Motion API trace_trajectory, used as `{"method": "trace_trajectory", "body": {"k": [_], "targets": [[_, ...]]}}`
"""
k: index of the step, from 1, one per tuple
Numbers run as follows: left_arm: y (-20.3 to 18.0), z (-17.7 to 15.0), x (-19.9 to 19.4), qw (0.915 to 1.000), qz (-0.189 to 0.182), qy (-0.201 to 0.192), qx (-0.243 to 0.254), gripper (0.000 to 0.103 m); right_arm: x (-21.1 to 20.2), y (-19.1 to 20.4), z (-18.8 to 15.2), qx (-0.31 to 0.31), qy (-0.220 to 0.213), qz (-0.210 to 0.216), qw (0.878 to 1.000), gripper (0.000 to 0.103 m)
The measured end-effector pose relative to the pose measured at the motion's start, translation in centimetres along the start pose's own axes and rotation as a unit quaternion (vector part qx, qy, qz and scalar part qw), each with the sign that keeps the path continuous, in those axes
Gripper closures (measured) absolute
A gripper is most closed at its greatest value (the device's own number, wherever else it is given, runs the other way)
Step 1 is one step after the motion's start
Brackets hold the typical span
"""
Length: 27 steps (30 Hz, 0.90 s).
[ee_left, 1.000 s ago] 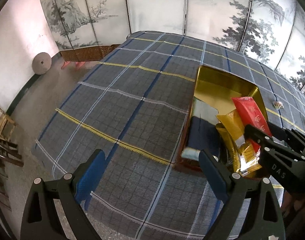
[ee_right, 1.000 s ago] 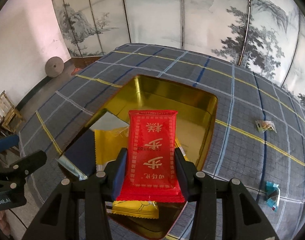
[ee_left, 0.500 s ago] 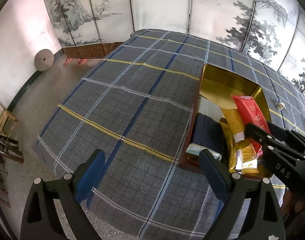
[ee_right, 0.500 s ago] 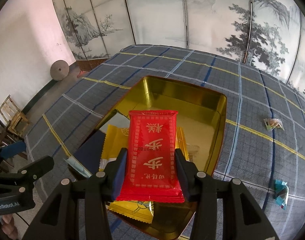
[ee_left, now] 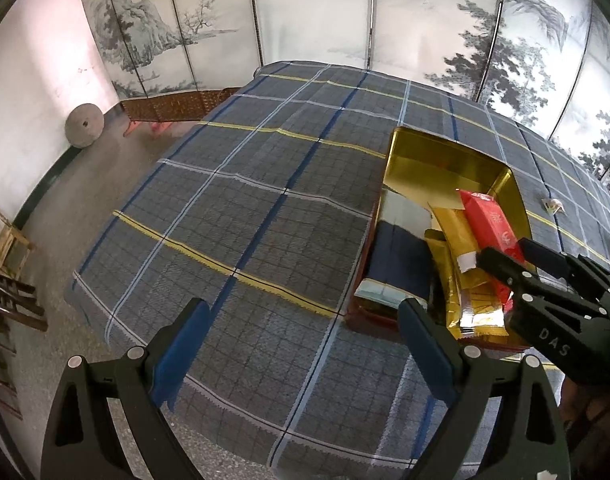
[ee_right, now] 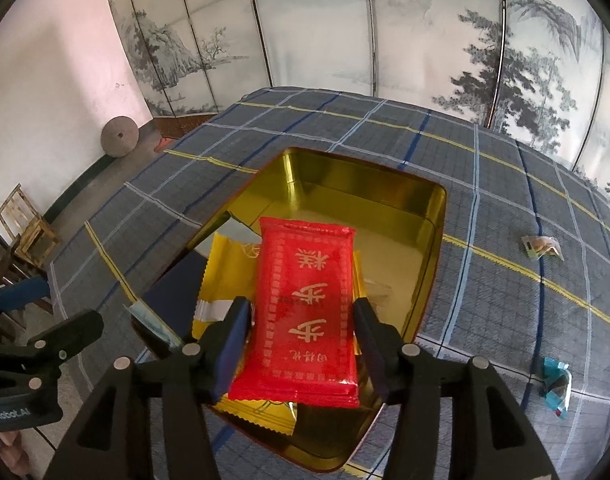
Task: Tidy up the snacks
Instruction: 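Carry the red packet into the gold tin and open the right tool, then grasp the small clear peanut snack packet with the right tool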
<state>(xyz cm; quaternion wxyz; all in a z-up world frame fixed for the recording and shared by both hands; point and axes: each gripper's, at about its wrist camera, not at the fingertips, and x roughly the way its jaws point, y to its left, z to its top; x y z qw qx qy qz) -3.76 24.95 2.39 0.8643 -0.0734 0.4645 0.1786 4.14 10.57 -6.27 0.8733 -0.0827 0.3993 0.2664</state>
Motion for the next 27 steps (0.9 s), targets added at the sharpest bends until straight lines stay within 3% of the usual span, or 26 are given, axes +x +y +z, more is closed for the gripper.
{"method": "trace_trajectory", "body": {"k": [18, 27], "targets": [[-2.1, 0.0, -1.1, 0.9998, -0.008, -0.009, 0.017, 0.010, -0.5, -0.7, -0.7, -0.004, 0.001, 0.007, 1.000, 0.043], [-4.4, -0.1, -1.6, 0.9991, -0.018, -0.014, 0.036, 0.010, -2.9, -3.1, -0.4, 0.004, -0.027, 0.012, 1.000, 0.043]]}}
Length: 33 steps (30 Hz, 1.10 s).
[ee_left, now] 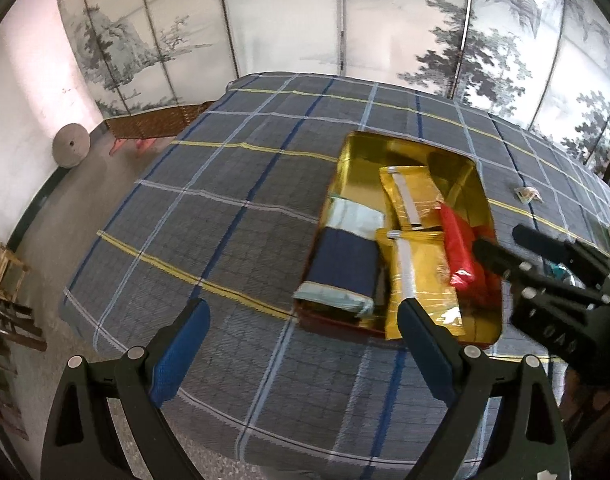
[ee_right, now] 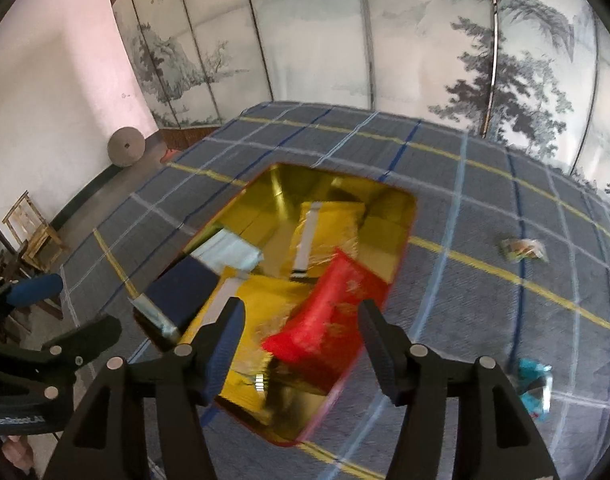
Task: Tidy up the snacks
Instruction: 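Grasp the small clear peanut snack packet with the right tool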
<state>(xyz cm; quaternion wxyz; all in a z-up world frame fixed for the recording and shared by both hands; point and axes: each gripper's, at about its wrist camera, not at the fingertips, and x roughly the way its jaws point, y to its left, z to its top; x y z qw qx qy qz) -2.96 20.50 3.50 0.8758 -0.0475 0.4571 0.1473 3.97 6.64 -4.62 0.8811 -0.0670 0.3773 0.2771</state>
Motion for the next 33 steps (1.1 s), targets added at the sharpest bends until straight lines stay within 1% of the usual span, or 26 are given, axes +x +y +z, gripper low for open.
{"method": "trace_trajectory", "body": {"k": [3, 6, 8, 10, 11, 13, 14, 18, 22, 25, 27, 30, 33], "targets": [[-1.0, 0.1, -0.1, 0.9999, -0.005, -0.002, 0.010, 0.010, -0.8, -2.0, 0.3, 0.002, -0.009, -0.016, 1.000, 0.043], [-2.3, 0.2, -0.2, 0.9997, -0.011, -0.003, 0.022, 0.010, -1.3, -5.0, 0.3, 0.007, -0.013, -0.038, 0.999, 0.043], [-3.1, 0.3, -0.2, 0.9995, -0.013, -0.001, 0.029, 0.010, -1.5, -7.5, 0.2, 0.010, -0.010, -0.054, 0.998, 0.043], [-3.9, 0.3, -0.1, 0.9993, -0.014, 0.002, 0.035, 0.010, -1.5, -9.8, 0.1, 0.008, -0.009, -0.061, 0.998, 0.043], [-4.2, 0.3, 0.0, 0.9992, -0.015, 0.004, 0.038, 0.010, -1.4, -11.4, 0.1, 0.001, -0.005, -0.071, 0.997, 0.043], [-4.9, 0.3, 0.1, 0.9990, -0.017, 0.009, 0.041, 0.010, -1.1, -13.5, 0.3, -0.006, 0.002, -0.077, 0.997, 0.043], [-5.2, 0.3, 0.1, 0.9989, -0.017, 0.010, 0.041, 0.010, -0.7, -15.2, 0.4, -0.012, 0.007, -0.079, 0.997, 0.043], [-6.4, 0.4, 0.1, 0.9988, -0.019, 0.017, 0.042, 0.010, 1.0, -19.5, 1.3, -0.034, 0.032, -0.069, 0.997, 0.043], [-7.3, 0.7, 0.1, 0.9987, -0.008, 0.024, 0.045, 0.010, 3.4, -22.9, 3.1, -0.078, 0.063, -0.034, 0.994, 0.043], [-7.9, 1.1, 0.2, 0.9987, 0.000, 0.028, 0.044, 0.010, 5.2, -24.0, 4.3, -0.114, 0.078, -0.019, 0.990, 0.043], [-8.1, 1.3, 0.2, 0.9987, 0.000, 0.030, 0.040, 0.010, 6.4, -24.4, 5.2, -0.136, 0.090, 0.004, 0.987, 0.043], [-8.5, 1.7, 0.3, 0.9987, -0.003, 0.037, 0.036, 0.010, 8.2, -24.5, 6.2, -0.168, 0.111, 0.039, 0.979, 0.043], [-8.9, 1.9, 0.4, 0.9985, -0.001, 0.042, 0.034, 0.010, 9.9, -24.5, 6.8, -0.197, 0.132, 0.058, 0.970, 0.043]]}}
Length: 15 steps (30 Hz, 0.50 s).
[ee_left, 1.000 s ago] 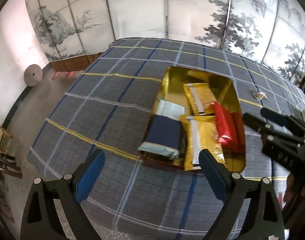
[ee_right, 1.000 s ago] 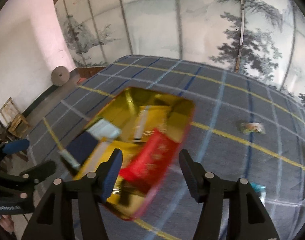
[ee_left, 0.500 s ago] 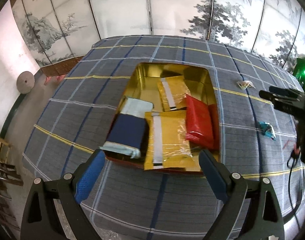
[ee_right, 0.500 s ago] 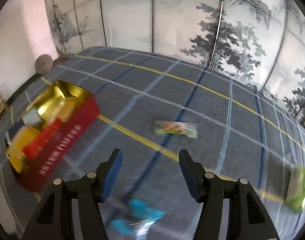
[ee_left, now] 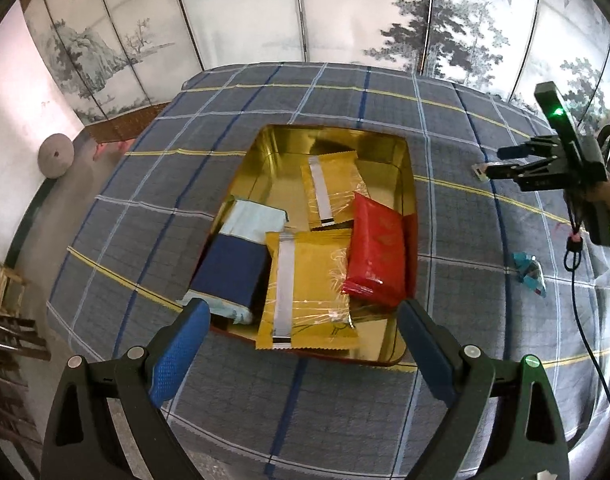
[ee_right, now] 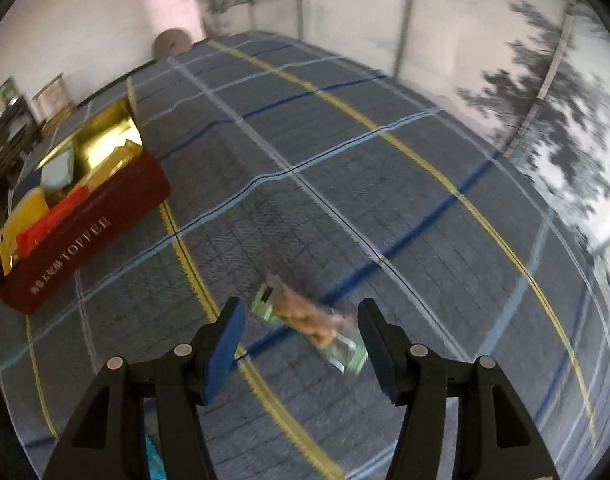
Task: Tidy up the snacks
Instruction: 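Grasp the small clear peanut snack packet with the right tool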
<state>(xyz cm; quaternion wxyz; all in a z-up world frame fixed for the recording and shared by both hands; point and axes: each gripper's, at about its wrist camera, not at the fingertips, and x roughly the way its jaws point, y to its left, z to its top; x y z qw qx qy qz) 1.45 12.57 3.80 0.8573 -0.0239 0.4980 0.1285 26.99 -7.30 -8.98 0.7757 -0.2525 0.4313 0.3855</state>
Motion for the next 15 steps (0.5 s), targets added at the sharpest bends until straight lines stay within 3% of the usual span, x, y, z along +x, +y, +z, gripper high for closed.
{"method": "trace_trajectory", "body": {"k": [5, 8, 12, 15], "targets": [[-0.6, 0.6, 0.5, 1.0000, 0.004, 0.006, 0.004, 0.010, 1.4, -0.4, 0.5, -0.027, 0.015, 0.019, 0.999, 0.044], [-1.0, 0.9, 1.0, 0.9999, 0.001, 0.010, 0.007, 0.010, 1.6, -0.2, -0.2, -0.031, 0.016, 0.029, 0.999, 0.051], [-1.6, 1.1, 1.6, 0.9998, -0.007, 0.015, 0.009, 0.010, 0.9, 0.1, -1.3, -0.016, 0.002, 0.028, 0.999, 0.071], [-2.0, 1.1, 1.7, 0.9997, -0.016, 0.013, 0.011, 0.010, 0.5, 0.4, -2.1, -0.011, -0.006, 0.010, 1.000, 0.074]]}}
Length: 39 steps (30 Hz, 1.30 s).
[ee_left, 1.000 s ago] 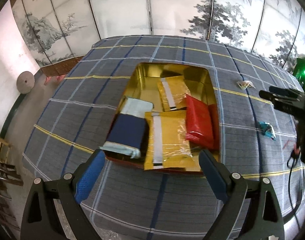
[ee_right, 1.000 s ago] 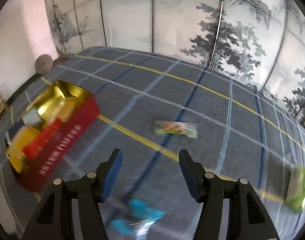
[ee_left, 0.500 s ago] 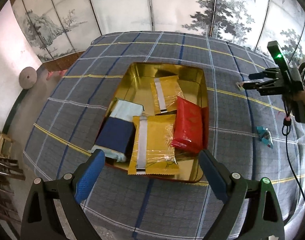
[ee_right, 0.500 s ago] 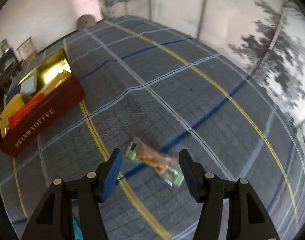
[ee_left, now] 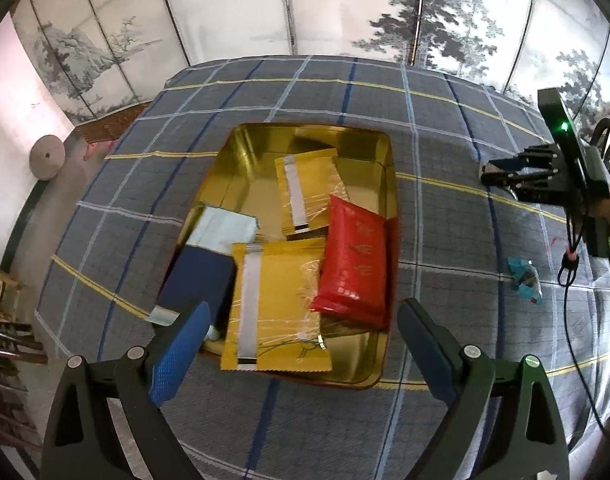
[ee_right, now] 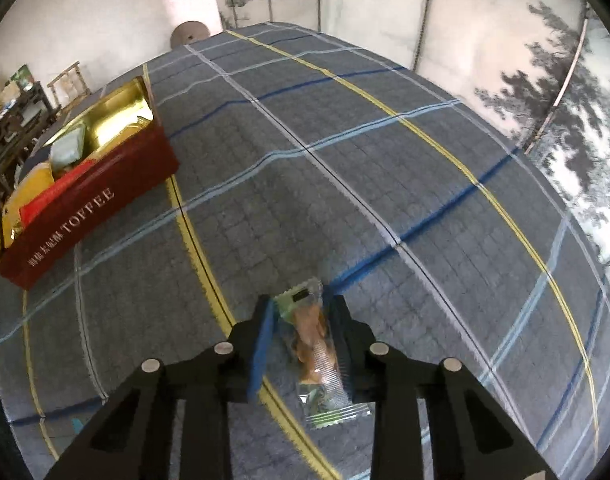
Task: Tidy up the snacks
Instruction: 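Grasp the small clear peanut snack packet with the right tool, then grasp the teal candy packet with the left tool while the right tool holds the clear packet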
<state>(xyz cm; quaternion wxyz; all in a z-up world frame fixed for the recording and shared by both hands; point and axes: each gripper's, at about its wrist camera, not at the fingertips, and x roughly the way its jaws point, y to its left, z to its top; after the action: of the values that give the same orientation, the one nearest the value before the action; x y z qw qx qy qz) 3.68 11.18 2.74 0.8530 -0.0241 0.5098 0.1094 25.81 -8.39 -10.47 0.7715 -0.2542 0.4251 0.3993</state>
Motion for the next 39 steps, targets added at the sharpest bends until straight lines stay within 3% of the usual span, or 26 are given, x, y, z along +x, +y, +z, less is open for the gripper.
{"method": "trace_trajectory", "body": {"k": [9, 15, 20, 21, 24, 31, 32, 34, 36, 39], "targets": [[-2.1, -0.1, 0.0, 0.9995, -0.022, -0.008, 0.022, 0.010, -2.3, 0.5, -4.4, 0.069, -0.032, -0.052, 0.996, 0.074], [-4.2, -0.3, -0.2, 0.9980, -0.025, -0.027, 0.052, 0.010, -4.2, 1.4, -8.3, 0.135, -0.061, -0.104, 0.984, 0.074], [-6.3, -0.3, -0.1, 0.9954, -0.040, -0.040, 0.077, 0.010, -5.4, 2.2, -10.8, 0.172, -0.072, -0.121, 0.975, 0.074], [-6.9, -0.3, 0.0, 0.9947, -0.042, -0.042, 0.083, 0.010, -5.6, 2.4, -11.1, 0.174, -0.071, -0.122, 0.975, 0.073], [-8.3, -0.4, 0.5, 0.9928, -0.050, -0.046, 0.099, 0.010, -6.0, 3.2, -12.0, 0.178, -0.068, -0.116, 0.975, 0.055], [-11.7, -0.8, 1.3, 0.9872, -0.053, -0.052, 0.141, 0.010, -5.9, 3.7, -12.0, 0.179, -0.071, -0.129, 0.973, 0.055], [-12.1, -0.8, 1.3, 0.9864, -0.055, -0.053, 0.145, 0.010, -5.9, 3.7, -11.9, 0.182, -0.073, -0.129, 0.972, 0.055], [-12.9, -0.9, 1.4, 0.9842, -0.060, -0.059, 0.156, 0.010, -5.8, 3.5, -11.7, 0.186, -0.077, -0.133, 0.970, 0.070], [-13.7, -0.9, 1.6, 0.9829, -0.065, -0.058, 0.163, 0.010, -5.8, 3.4, -11.6, 0.190, -0.078, -0.137, 0.969, 0.078], [-14.6, -1.0, 2.0, 0.9817, -0.077, -0.050, 0.167, 0.010, -5.9, 3.6, -11.7, 0.192, -0.081, -0.143, 0.967, 0.079]]}}
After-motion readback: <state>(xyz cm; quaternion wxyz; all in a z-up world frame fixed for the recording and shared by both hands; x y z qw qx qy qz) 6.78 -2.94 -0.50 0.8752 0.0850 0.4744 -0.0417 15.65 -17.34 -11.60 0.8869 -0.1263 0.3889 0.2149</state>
